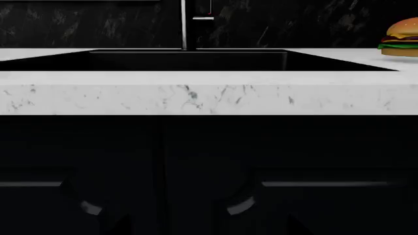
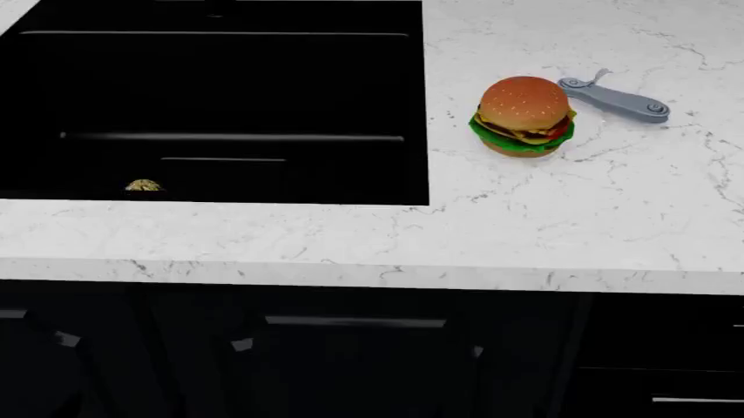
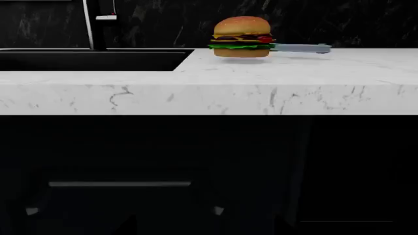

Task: Turn the sink spout to the right.

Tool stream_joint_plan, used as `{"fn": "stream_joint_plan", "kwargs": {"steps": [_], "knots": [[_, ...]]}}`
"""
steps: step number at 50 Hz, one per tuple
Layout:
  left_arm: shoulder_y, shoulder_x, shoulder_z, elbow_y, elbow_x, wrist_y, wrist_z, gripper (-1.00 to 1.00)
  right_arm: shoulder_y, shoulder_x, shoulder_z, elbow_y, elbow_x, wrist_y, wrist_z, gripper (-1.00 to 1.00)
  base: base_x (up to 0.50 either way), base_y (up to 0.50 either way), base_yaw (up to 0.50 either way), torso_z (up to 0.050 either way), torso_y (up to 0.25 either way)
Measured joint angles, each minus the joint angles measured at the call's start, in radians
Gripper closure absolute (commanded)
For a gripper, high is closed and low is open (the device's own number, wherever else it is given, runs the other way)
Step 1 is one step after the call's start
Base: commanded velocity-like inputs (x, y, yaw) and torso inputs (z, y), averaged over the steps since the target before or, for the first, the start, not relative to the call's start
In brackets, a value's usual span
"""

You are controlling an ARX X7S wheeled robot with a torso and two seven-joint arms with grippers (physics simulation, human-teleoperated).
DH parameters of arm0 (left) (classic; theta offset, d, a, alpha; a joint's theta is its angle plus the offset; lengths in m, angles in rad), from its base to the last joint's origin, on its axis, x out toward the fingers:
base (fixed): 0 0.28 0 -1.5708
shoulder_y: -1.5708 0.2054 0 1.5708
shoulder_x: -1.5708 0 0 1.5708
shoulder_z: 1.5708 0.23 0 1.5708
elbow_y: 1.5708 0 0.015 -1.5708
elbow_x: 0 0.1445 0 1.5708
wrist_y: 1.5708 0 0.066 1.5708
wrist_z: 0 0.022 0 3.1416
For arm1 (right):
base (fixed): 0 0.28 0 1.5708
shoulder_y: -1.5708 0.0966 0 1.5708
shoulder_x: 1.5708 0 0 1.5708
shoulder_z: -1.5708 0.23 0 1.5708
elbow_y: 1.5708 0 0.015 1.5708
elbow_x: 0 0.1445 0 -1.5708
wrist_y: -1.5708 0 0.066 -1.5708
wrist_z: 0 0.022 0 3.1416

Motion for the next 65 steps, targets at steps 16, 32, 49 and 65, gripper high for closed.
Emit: {"fn": "stream_joint_plan", "kwargs": {"steps": [16, 32, 49, 65], "knots": [[-0.007, -0.028, 0.036, -0.014, -0.032, 0.012, -0.034, -1.00, 0.004, 0.029, -0.039, 0.006, 0.027, -0.014, 0.032, -1.00, 0.00, 0.00, 0.00, 0.000, 0.000], [0.016, -0.064, 0.068, 0.014, -0.104, 0.066, -0.020, -1.00, 0.001, 0.058, -0.071, 0.001, 0.057, -0.012, 0.063, -1.00, 0.00, 0.00, 0.00, 0.021, 0.000], [0.032, -0.095, 0.107, 0.030, -0.145, 0.115, 0.001, -1.00, 0.000, 0.081, -0.096, -0.004, 0.086, -0.010, 0.085, -1.00, 0.00, 0.00, 0.00, 0.050, 0.000], [0.032, -0.113, 0.128, 0.034, -0.164, 0.126, -0.011, -1.00, 0.004, 0.099, -0.114, 0.002, 0.107, -0.021, 0.104, -1.00, 0.00, 0.00, 0.00, 0.050, 0.000]]}}
